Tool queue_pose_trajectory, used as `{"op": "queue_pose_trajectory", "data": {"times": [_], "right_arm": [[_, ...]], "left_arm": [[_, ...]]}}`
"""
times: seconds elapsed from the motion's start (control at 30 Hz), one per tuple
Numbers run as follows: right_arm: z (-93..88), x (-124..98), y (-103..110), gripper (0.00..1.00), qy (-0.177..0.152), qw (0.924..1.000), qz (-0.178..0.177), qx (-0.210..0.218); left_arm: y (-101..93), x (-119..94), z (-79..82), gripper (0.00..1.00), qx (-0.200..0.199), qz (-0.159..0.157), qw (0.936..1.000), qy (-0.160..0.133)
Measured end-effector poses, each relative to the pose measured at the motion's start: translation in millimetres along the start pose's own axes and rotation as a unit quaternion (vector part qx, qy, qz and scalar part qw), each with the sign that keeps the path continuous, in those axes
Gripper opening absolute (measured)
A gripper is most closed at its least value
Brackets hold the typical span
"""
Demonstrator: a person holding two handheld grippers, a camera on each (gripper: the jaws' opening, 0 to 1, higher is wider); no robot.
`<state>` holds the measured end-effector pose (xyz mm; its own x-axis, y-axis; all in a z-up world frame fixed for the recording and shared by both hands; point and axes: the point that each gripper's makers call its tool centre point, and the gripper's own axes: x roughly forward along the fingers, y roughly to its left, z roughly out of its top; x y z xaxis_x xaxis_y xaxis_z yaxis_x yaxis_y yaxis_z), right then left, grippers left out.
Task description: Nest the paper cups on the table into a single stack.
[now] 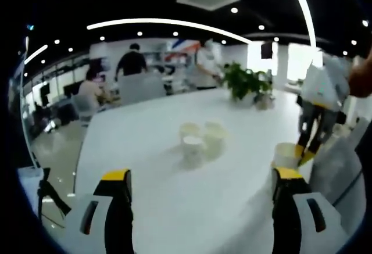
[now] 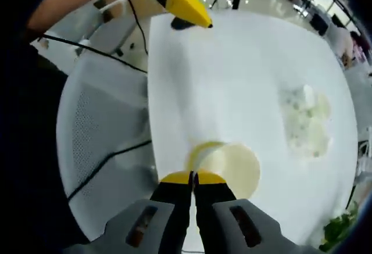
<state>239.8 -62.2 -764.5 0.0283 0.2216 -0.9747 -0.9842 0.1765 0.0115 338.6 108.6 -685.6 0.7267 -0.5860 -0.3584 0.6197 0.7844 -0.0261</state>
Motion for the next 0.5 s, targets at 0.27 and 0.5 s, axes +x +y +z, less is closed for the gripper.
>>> {"op": "queue_pose_trajectory", "data": {"times": [0.27, 0.5], "right_arm": [[-2.7, 7.8, -0.1, 0.0, 0.002, 1.0, 0.002, 0.003], [-1.4, 12.8, -0.4, 0.0, -0.003, 1.0, 0.001, 0.001]], "left_arm": [[2.3, -0.5, -1.3, 0.98, -0.003, 0.004, 1.0, 0.001], [2.0, -1.1, -2.0, 0.98, -0.003, 0.005, 1.0, 0.001]]}}
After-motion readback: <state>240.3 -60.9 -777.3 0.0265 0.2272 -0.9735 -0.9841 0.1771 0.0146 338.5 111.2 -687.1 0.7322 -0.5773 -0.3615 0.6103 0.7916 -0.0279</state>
